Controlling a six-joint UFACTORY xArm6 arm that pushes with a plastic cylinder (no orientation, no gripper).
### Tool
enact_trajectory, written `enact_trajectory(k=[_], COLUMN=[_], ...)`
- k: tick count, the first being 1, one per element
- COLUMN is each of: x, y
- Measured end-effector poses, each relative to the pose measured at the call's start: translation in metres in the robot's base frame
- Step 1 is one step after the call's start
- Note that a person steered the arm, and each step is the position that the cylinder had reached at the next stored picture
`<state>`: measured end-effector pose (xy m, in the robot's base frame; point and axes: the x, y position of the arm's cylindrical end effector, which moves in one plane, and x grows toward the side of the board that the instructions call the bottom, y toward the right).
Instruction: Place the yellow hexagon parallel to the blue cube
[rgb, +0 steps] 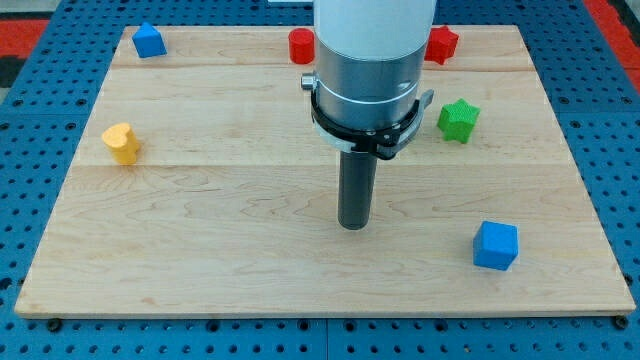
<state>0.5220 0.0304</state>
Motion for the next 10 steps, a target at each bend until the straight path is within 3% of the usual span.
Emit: enact_trajectory(k=[3,4,6,7,8,10], x=[-0.037,-0.081,-0.211,-0.229,-0.217,-0.189], y=[-0.053,-0.057,-0.069,-0.01,0.051,0.04])
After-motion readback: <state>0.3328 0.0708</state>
